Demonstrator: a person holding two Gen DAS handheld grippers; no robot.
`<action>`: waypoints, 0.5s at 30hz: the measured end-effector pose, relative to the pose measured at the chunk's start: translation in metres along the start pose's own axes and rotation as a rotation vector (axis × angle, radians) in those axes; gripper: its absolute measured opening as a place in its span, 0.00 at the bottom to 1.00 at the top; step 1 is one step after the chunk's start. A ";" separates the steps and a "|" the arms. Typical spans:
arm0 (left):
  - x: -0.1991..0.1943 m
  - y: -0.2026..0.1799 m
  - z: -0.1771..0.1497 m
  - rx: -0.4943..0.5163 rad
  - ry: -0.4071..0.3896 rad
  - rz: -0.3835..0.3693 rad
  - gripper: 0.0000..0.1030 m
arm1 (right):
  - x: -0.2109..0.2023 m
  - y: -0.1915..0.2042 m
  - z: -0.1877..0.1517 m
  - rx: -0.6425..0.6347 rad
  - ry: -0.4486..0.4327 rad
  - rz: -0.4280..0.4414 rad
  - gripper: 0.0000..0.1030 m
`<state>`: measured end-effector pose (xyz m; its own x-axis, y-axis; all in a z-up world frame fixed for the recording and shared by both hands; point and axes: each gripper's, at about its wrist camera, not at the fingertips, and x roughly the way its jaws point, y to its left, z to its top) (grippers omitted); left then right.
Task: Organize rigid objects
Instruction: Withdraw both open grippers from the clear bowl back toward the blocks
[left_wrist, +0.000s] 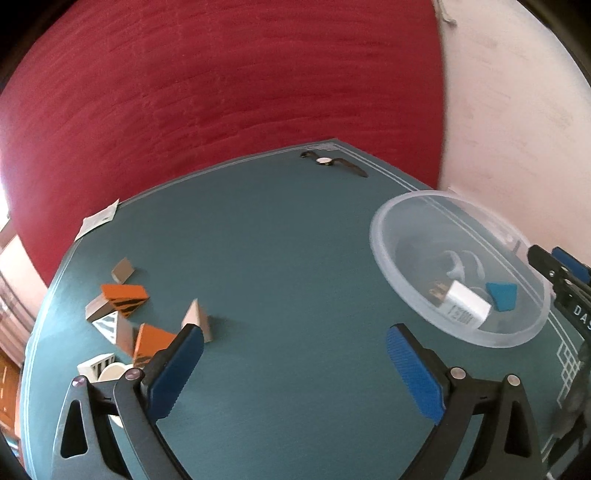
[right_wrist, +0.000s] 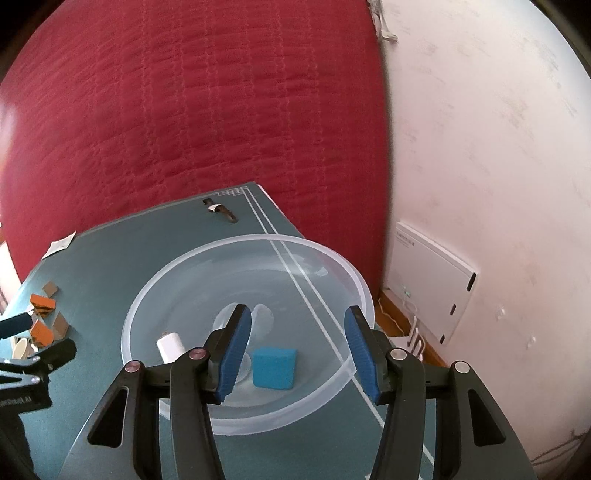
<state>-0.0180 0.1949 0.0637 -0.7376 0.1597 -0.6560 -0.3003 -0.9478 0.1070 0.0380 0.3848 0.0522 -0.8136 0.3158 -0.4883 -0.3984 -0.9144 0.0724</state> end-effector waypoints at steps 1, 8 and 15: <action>-0.001 0.004 -0.001 -0.007 -0.001 0.004 0.98 | 0.000 0.001 0.000 -0.002 -0.001 0.000 0.53; -0.006 0.038 -0.010 -0.068 0.002 0.047 0.98 | -0.006 0.009 -0.003 -0.019 -0.009 0.014 0.53; -0.011 0.083 -0.021 -0.147 0.000 0.109 0.98 | -0.018 0.033 -0.010 -0.082 -0.026 0.045 0.53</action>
<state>-0.0220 0.1081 0.0640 -0.7612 0.0543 -0.6462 -0.1274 -0.9896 0.0669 0.0434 0.3467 0.0545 -0.8412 0.2794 -0.4629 -0.3258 -0.9452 0.0215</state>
